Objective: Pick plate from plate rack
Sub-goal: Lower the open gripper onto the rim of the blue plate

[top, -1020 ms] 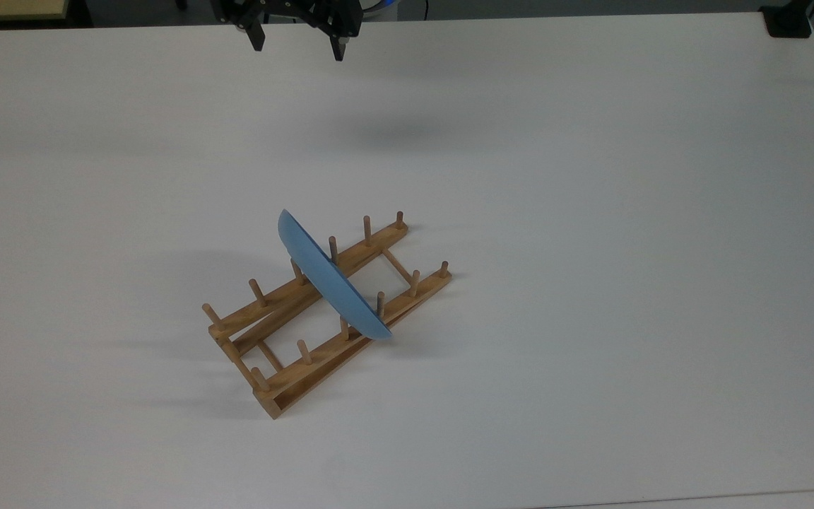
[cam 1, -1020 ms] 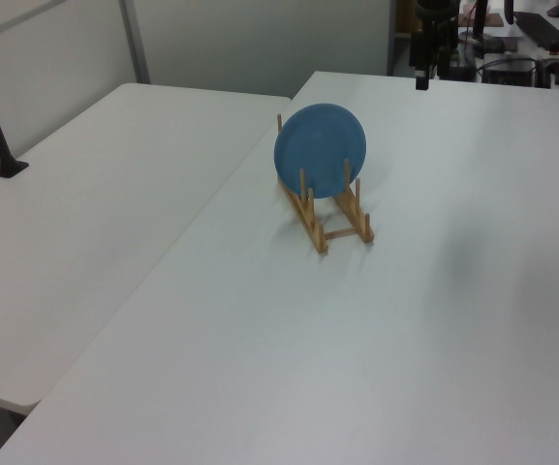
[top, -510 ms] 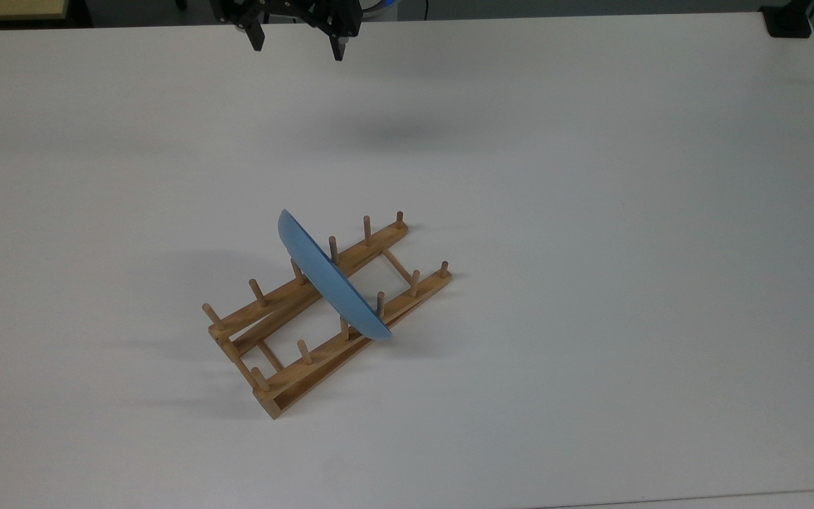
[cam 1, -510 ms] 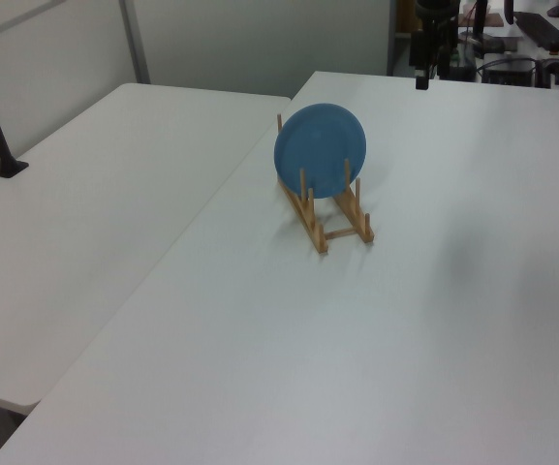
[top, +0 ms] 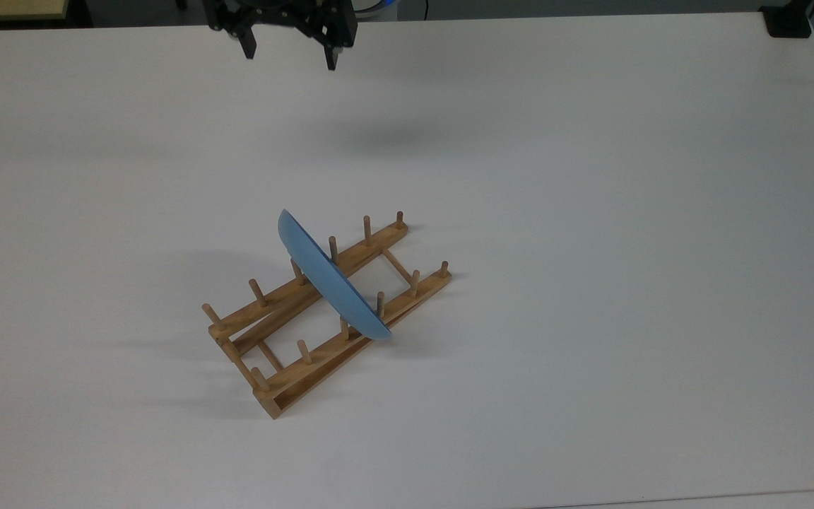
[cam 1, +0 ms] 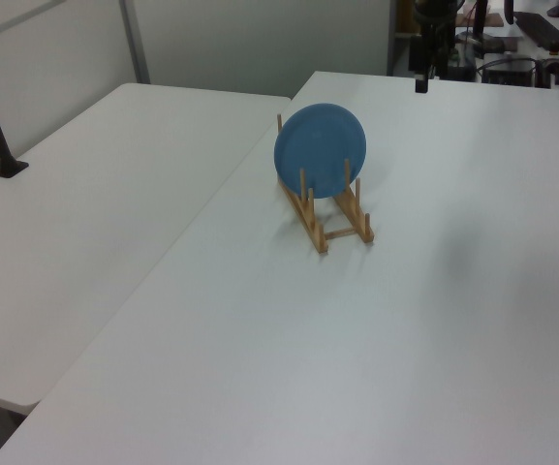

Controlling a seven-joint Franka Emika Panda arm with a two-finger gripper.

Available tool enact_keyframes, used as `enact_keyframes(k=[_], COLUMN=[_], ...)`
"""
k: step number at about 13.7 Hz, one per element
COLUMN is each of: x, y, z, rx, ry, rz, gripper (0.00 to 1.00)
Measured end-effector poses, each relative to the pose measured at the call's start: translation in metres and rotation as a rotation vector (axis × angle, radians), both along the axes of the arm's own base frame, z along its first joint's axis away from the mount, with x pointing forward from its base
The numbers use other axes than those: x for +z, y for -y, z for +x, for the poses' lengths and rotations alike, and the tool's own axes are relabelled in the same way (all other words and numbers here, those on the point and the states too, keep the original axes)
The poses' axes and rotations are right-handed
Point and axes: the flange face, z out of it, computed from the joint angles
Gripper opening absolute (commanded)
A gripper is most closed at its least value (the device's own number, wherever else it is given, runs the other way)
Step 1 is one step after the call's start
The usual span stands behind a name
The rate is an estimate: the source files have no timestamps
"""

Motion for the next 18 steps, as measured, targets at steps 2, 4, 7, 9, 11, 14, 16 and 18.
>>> enact_keyframes(k=[2, 4, 7, 9, 11, 14, 16, 18], x=[-0.003, 0.003, 0.032, 0.064, 0.072, 0.039, 0.01, -0.016], y=[-0.006, -0.01, -0.011, -0.011, -0.019, -0.037, -0.042, -0.056], z=[0.009, 0.017, 0.028, 0.04, 0.047, 0.072, 0.091, 0.101], rx=[0.015, 0.023, 0.027, 0.055, 0.118, 0.208, 0.252, 0.301], ry=[0.04, 0.103, 0.238, 0.41, 0.484, 0.492, 0.499, 0.471], rz=[-0.014, -0.019, -0.03, -0.101, -0.223, -0.337, -0.372, -0.406], gripper=[1.0, 1.0, 1.0, 0.97, 0.95, 0.9, 0.89, 0.87])
